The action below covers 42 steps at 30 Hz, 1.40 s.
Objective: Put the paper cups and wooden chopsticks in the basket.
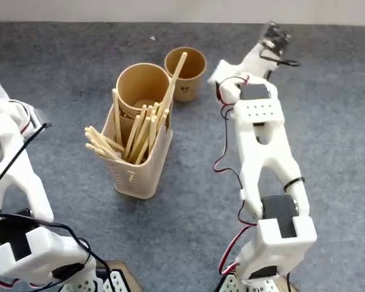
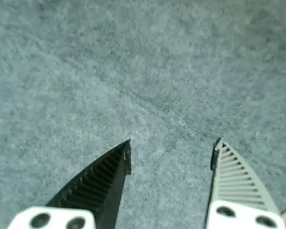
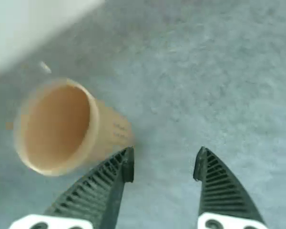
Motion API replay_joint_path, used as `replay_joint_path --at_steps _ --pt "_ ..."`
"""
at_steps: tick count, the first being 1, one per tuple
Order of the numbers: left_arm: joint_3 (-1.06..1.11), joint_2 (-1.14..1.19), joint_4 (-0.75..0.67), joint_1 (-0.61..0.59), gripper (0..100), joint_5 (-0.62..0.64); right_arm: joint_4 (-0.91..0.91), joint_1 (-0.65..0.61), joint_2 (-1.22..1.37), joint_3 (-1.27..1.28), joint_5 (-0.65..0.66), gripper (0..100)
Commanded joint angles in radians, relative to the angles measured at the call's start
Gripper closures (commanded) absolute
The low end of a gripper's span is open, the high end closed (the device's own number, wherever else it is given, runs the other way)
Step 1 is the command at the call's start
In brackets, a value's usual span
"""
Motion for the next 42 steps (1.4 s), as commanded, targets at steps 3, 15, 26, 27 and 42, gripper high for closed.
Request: replay_joint_path --at_steps 3,15,26,27,42 --pt "-0.096 -0.024 -0.041 0.073 71 -0.026 0.288 0.062 -0.104 -0.018 0.299 78.6" --pt "-1.204 0.229 0.635 0.225 71 0.014 -0.206 0.15 -0.567 1.009 0.542 78.6" --pt "-0.975 -0.079 0.677 0.45 75 -0.038 -0.297 0.147 -0.898 1.257 0.605 78.6" --pt "-0.926 -0.153 0.677 0.493 75 -0.041 -0.331 0.148 -0.929 1.297 0.605 78.6" --pt "-0.321 -0.24 0.586 0.513 75 -0.129 -0.386 0.128 -1.087 1.432 0.612 78.6"
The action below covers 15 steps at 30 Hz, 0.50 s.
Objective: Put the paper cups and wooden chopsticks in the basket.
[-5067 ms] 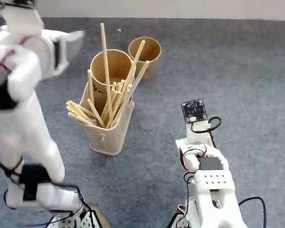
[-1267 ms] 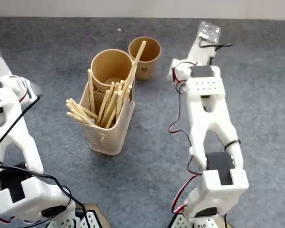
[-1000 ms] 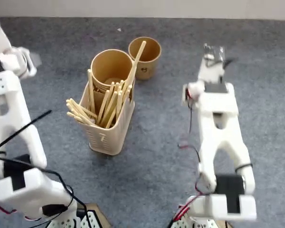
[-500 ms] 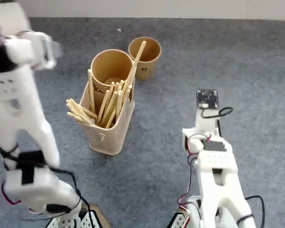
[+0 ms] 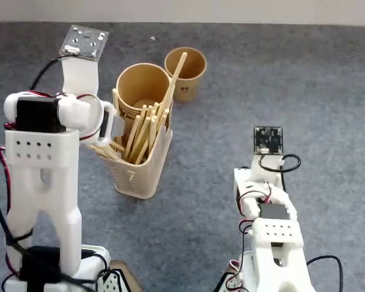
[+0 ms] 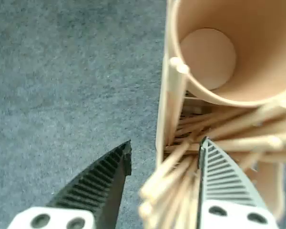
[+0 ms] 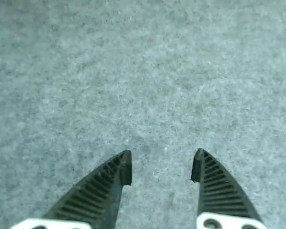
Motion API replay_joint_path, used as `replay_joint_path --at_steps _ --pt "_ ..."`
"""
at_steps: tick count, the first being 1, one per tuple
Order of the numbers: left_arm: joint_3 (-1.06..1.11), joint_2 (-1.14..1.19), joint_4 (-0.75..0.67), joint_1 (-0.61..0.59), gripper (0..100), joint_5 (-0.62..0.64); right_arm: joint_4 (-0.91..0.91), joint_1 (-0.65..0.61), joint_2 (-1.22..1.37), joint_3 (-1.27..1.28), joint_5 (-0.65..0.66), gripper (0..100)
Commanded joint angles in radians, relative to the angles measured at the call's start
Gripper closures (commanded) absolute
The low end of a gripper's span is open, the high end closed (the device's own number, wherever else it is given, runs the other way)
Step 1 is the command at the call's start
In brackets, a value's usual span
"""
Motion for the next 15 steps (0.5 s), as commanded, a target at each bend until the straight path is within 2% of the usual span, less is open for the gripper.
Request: replay_joint_path --at_steps 1,6,8,10,11,15 --pt "0.005 0.091 -0.057 -0.025 75 -0.012 -0.015 -0.007 -0.021 -0.004 0.011 78.6" --pt "0.004 0.283 -0.11 -0.024 78 -0.015 -0.016 -0.022 -0.021 -0.001 0.011 78.6" --pt "-0.002 0.351 -0.135 -0.025 87 -0.048 -0.018 -0.024 -0.021 0.001 0.011 78.6" --pt "-0.002 0.404 -0.187 -0.03 98 -0.158 -0.018 -0.024 -0.021 0.002 0.011 78.6" --pt "-0.002 0.423 -0.203 -0.044 100 -0.175 -0.018 -0.024 -0.021 0.002 0.011 78.6" --pt "-0.119 0.456 -0.238 -0.15 100 -0.114 -0.019 -0.024 -0.021 0.002 0.011 78.6"
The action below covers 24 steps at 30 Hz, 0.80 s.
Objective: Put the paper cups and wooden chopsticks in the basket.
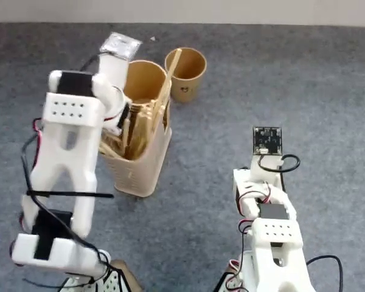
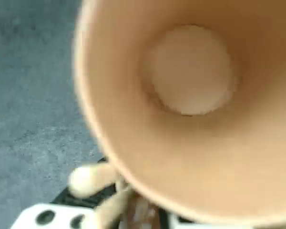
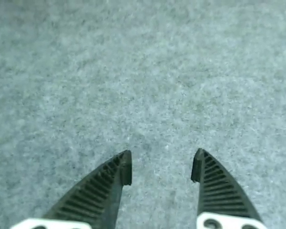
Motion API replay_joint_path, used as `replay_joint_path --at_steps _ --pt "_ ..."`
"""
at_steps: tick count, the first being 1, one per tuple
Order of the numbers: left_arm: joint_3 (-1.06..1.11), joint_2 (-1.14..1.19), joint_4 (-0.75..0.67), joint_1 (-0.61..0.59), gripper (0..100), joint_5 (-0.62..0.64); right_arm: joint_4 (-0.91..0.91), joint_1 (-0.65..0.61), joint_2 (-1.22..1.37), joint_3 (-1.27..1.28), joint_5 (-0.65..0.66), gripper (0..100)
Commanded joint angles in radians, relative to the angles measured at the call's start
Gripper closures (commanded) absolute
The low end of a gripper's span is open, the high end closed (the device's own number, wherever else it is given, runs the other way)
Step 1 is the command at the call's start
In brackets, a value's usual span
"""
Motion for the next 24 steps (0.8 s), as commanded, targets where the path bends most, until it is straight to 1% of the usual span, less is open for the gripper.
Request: replay_joint_path --at_steps 1,4,6,9,12,14,19,21,23,24 --pt "-0.142 0.041 -0.049 -0.145 100 0.02 -0.019 -0.024 -0.019 -0.004 0.011 78.6" --pt "-0.321 0.101 -0.041 -0.219 100 0.037 -0.019 -0.024 -0.019 -0.004 0.011 78.6" --pt "-0.437 0.168 -0.005 -0.251 100 0.035 -0.019 -0.03 -0.019 -0.002 0.011 78.6" --pt "-0.591 0.306 0.034 -0.303 100 0.04 -0.019 -0.03 -0.019 -0.002 0.011 78.6" --pt "-0.751 0.446 0.034 -0.367 100 0.078 -0.019 -0.03 -0.019 -0.002 0.011 78.6" --pt "-0.857 0.519 0.051 -0.398 100 0.08 -0.019 -0.03 -0.019 -0.002 0.011 78.6" --pt "-1.132 0.615 0.186 -0.418 100 0.078 -0.021 -0.03 -0.019 -0.002 0.011 78.6" --pt "-1.178 0.622 0.206 -0.417 99 0.078 -0.021 -0.033 -0.019 -0.002 0.011 78.6" --pt "-1.198 0.613 0.206 -0.417 96 0.08 -0.021 -0.035 -0.019 -0.002 0.011 78.6" --pt "-1.211 0.598 0.206 -0.418 93 0.081 -0.021 -0.035 -0.019 -0.002 0.011 78.6"
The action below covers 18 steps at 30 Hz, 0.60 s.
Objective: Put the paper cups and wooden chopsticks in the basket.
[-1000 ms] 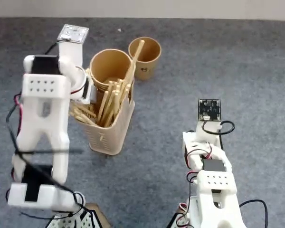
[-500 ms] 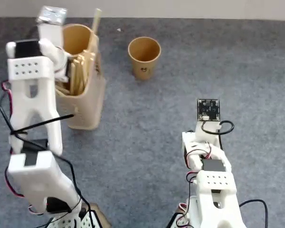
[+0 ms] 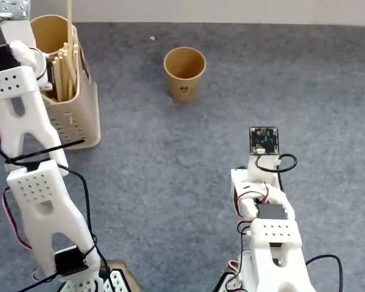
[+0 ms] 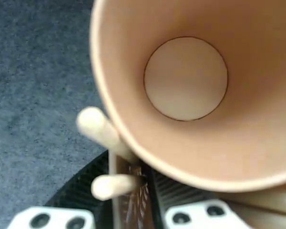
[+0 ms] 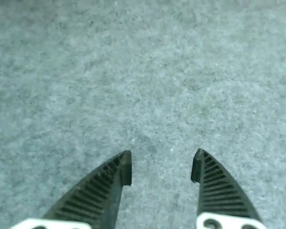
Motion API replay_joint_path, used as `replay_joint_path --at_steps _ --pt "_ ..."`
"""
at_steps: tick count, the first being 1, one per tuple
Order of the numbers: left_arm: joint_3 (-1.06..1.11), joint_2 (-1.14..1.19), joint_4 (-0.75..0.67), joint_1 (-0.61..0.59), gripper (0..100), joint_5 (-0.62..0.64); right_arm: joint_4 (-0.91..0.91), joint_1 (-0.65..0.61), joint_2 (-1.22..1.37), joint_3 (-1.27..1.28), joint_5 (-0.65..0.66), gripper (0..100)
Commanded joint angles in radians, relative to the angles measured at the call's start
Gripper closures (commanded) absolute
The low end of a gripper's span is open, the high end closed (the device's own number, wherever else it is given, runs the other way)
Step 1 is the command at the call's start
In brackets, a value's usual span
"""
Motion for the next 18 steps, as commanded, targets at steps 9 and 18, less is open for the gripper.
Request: replay_joint_path --at_steps 9,18 --pt "-0.096 -0.309 0.002 -0.038 76 0.008 -0.015 -0.012 -0.019 -0.001 0.011 78.6" --pt "-0.091 -0.631 0.002 0.234 76 0.009 -0.015 -0.012 -0.019 -0.001 0.011 78.6"
